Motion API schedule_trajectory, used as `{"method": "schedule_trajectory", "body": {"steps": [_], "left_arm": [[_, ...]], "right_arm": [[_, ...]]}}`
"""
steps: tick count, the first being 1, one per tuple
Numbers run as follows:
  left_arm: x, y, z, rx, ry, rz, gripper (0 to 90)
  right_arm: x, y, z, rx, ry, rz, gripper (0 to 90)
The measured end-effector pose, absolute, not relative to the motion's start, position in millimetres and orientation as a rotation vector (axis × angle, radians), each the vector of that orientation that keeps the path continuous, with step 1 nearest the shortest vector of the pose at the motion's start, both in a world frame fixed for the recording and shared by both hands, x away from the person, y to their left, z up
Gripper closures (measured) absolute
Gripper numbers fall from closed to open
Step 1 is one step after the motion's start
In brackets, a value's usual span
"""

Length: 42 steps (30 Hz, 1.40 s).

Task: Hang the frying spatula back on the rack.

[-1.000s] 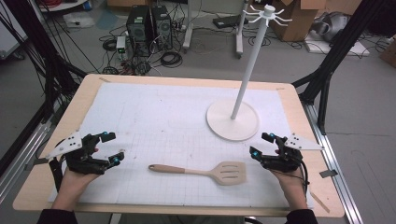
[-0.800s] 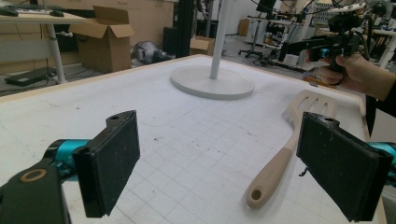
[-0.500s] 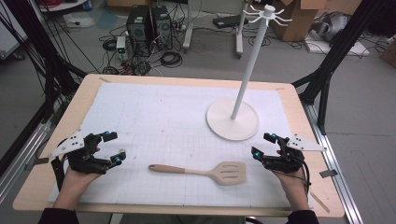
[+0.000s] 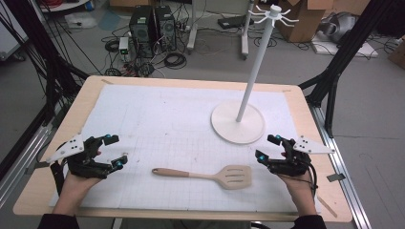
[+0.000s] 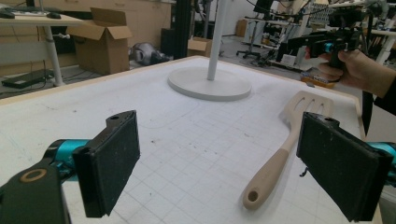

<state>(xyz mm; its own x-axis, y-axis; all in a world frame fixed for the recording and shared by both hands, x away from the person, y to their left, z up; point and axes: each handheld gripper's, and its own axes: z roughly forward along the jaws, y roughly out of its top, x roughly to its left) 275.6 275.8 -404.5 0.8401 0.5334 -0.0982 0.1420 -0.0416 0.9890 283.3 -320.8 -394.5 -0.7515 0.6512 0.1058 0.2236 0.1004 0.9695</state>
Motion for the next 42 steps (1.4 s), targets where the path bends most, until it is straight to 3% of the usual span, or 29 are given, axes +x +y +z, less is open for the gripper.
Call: {"method": "schedule_trajectory", "body": {"steps": [12,28,40,42], "left_arm": [[273,270,-403,1.623,0.533,0.343,13.7],[274,269,-404,1.624,0.532,0.339,13.7],[274,271,-403,1.627,0.53,0.343,13.7],[274,270,-403,1.625,0.531,0.339,13.7]], "right_arm": [[291,-260,-377,0.622,2.287,1.634,20.2],[302,-180,-389,0.383,2.69,1.304,17.7],[305,-142,-405,0.219,2.87,0.911,34.3],[306,-140,-407,0.213,2.899,0.872,40.7]]}}
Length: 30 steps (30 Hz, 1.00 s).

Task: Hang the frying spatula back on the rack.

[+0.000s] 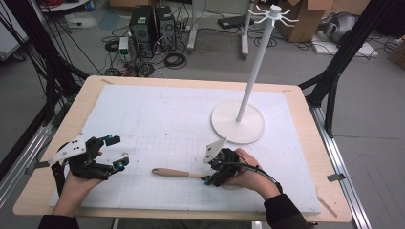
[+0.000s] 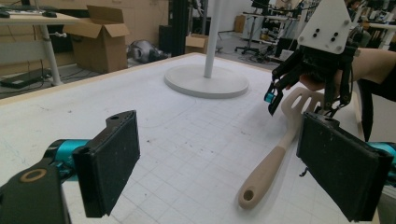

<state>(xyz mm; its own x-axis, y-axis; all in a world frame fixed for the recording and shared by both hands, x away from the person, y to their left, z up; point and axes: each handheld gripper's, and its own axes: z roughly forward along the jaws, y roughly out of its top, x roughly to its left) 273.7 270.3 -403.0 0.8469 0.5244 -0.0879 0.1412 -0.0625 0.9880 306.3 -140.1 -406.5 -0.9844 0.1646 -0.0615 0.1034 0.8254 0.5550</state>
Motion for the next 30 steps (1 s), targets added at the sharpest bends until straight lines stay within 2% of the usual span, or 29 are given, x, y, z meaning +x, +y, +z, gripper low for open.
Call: {"method": "schedule_trajectory", "body": {"steps": [8,10,18,21,23,30], "left_arm": [[274,268,-404,1.641,0.524,0.337,13.8],[275,267,-405,1.646,0.525,0.333,13.8],[274,265,-405,1.653,0.52,0.33,13.9],[274,265,-404,1.655,0.517,0.331,13.9],[274,264,-404,1.657,0.517,0.331,13.9],[274,262,-404,1.66,0.511,0.325,14.0]], "right_arm": [[309,-131,-412,0.181,2.981,0.725,50.5],[309,-129,-414,0.163,2.994,0.702,55.9],[309,-121,-414,0.15,3.048,0.637,66.9],[313,-120,-413,0.237,3.088,0.629,68.3],[316,-119,-413,0.252,3.093,0.613,72.2],[314,-115,-412,0.254,3.09,0.568,73.5]]}}
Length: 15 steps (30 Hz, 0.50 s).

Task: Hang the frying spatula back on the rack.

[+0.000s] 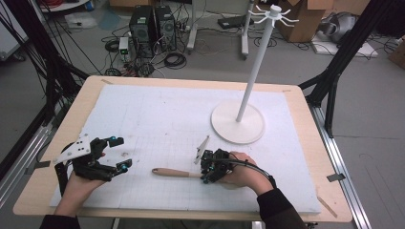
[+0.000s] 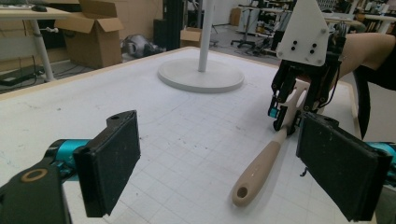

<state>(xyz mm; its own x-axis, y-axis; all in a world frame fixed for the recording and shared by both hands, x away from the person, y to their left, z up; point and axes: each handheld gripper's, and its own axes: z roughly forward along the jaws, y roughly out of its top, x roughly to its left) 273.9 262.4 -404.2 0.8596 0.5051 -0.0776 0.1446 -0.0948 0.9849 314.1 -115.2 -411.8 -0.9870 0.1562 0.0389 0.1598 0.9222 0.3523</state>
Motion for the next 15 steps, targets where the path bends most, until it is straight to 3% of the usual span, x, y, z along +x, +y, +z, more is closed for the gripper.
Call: {"method": "schedule_trajectory", "body": {"steps": [15], "left_arm": [[274.3,260.6,-404.2,1.666,0.504,0.317,14.1]], "right_arm": [[310.5,-111.6,-410.4,-0.194,-3.105,-0.536,77.8]]}}
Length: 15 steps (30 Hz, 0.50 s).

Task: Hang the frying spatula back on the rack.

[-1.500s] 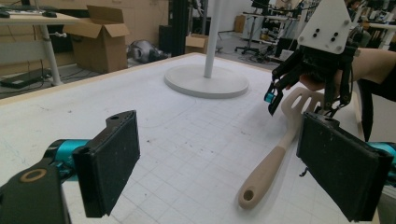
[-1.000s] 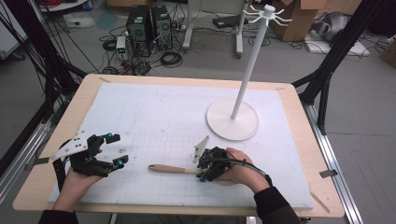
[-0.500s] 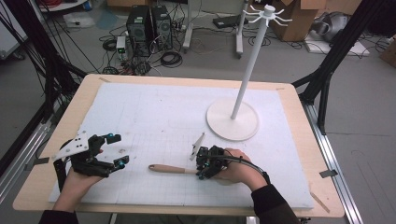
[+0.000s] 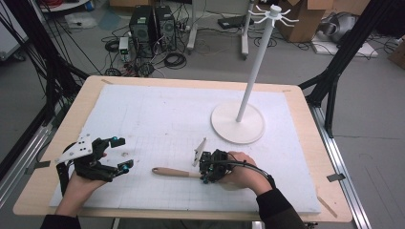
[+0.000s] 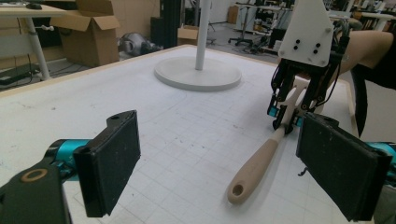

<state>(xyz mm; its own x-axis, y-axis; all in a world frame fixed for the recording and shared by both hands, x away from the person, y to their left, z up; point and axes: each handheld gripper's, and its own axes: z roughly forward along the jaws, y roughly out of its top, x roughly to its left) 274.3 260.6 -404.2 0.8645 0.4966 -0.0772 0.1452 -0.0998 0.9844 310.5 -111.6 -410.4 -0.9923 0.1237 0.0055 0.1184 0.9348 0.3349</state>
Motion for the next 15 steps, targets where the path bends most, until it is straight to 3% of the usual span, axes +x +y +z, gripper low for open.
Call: {"method": "schedule_trajectory", "body": {"steps": [15], "left_arm": [[271,253,-398,1.654,0.484,0.323,14.1]], "right_arm": [[305,-141,-394,0.341,2.886,0.86,78.1]]}}
